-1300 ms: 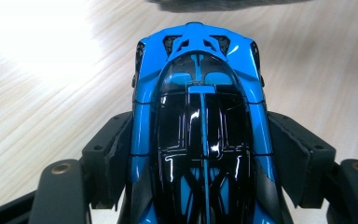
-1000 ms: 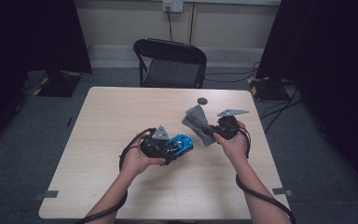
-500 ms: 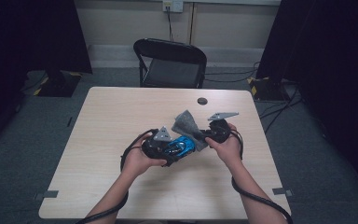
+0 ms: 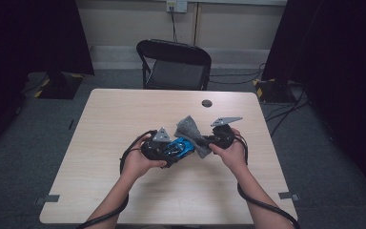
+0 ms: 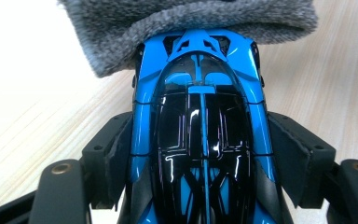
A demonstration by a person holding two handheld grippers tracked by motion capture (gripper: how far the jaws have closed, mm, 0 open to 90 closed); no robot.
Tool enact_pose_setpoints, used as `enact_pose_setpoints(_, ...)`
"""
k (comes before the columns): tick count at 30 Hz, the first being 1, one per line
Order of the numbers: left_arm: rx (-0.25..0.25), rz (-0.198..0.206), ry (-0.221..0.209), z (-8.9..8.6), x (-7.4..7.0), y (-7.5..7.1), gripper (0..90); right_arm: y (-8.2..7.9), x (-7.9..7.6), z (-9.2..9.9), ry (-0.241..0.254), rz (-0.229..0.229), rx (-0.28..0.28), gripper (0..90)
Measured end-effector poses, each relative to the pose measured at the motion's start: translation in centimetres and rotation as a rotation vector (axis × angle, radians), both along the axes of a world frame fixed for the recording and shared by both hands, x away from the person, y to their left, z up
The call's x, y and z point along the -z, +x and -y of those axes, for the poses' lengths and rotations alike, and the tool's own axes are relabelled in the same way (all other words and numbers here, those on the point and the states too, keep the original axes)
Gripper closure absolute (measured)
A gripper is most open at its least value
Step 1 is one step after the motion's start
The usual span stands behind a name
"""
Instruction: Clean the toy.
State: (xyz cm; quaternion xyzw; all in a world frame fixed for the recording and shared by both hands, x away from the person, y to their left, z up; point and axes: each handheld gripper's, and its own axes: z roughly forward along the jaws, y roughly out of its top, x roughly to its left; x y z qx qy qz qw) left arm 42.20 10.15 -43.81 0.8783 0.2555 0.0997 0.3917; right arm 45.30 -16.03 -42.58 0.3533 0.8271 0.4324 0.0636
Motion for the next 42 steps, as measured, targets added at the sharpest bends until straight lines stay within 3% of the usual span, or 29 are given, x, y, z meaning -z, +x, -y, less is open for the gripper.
enact_pose_setpoints(23,-0.12,0.002,-0.005,-2.8,0.4,1.2,28.1,-1.7,0.9,-1.0,0.033,-0.024,-0.052,76.9)
enact_pose_setpoints(35,-0.192,0.0,-0.011,-4.6,0.6,1.8,28.1,-2.7,0.9,-1.8,0.035,-0.025,-0.104,76.8)
enact_pose_setpoints(42,-0.221,0.006,-0.028,-5.7,0.3,2.0,28.1,-3.5,0.8,-1.1,0.019,-0.02,-0.113,76.9)
